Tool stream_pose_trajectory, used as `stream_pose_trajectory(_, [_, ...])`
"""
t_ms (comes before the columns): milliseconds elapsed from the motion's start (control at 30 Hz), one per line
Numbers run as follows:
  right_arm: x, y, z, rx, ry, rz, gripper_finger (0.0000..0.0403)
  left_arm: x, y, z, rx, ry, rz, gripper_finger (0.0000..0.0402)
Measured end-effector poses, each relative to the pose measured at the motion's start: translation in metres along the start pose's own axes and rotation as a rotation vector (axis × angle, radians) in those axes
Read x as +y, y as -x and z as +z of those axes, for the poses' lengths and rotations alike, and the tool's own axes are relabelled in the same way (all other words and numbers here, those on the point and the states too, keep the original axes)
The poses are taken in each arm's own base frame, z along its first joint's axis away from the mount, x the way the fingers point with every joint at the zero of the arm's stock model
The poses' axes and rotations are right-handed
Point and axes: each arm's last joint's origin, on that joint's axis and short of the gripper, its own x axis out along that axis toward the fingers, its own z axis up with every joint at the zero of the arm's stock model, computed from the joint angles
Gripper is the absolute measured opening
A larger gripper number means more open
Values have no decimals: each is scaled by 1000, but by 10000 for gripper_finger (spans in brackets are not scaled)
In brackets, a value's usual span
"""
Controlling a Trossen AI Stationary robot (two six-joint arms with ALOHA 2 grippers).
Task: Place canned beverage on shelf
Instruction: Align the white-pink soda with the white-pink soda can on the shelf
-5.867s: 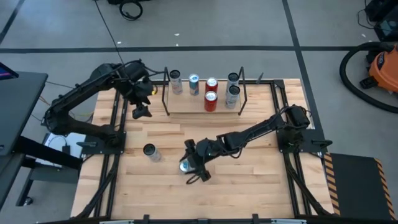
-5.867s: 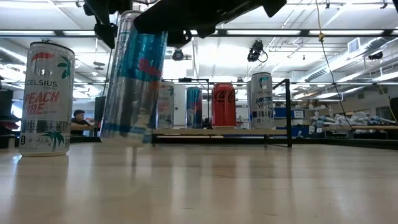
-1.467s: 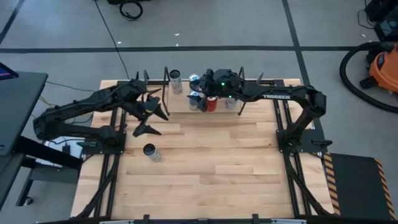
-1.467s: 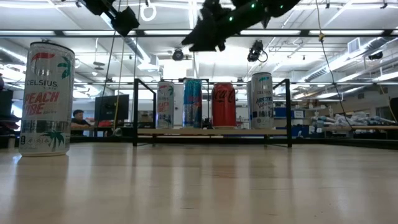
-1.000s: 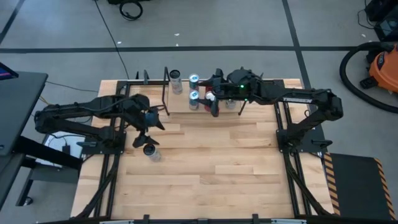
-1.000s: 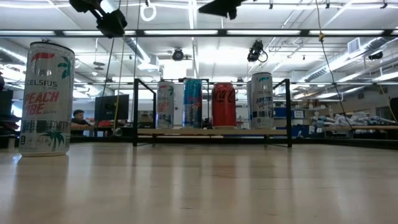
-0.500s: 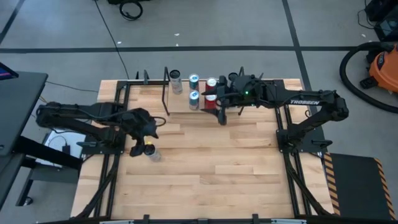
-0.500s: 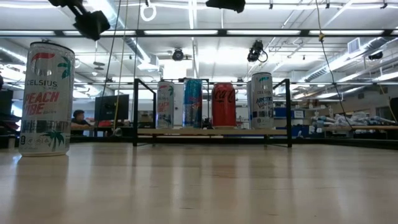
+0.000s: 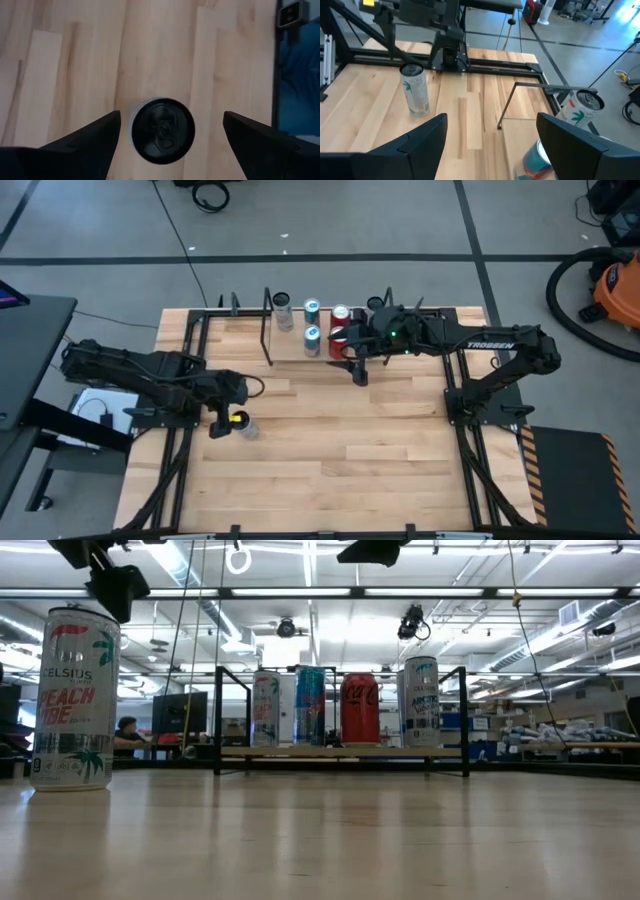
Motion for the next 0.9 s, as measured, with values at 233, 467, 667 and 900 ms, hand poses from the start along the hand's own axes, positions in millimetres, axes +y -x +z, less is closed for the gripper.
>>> stream_pose_trajectory(233, [1,0,-1,12,0,11,315,-4,-12,-3,66,32,102,354])
stream_pose_trajectory(467, [1,0,-1,14,-22,14,315,-9,-30,0,145,20,128,354])
stream_pose_trajectory(667, [1,0,-1,14,-23,22,315,-11,-47,4,208,18,155,354])
stream_pose_trajectory(900, [1,0,-1,13,-23,22,315,-12,-60,7,236,17,168,354])
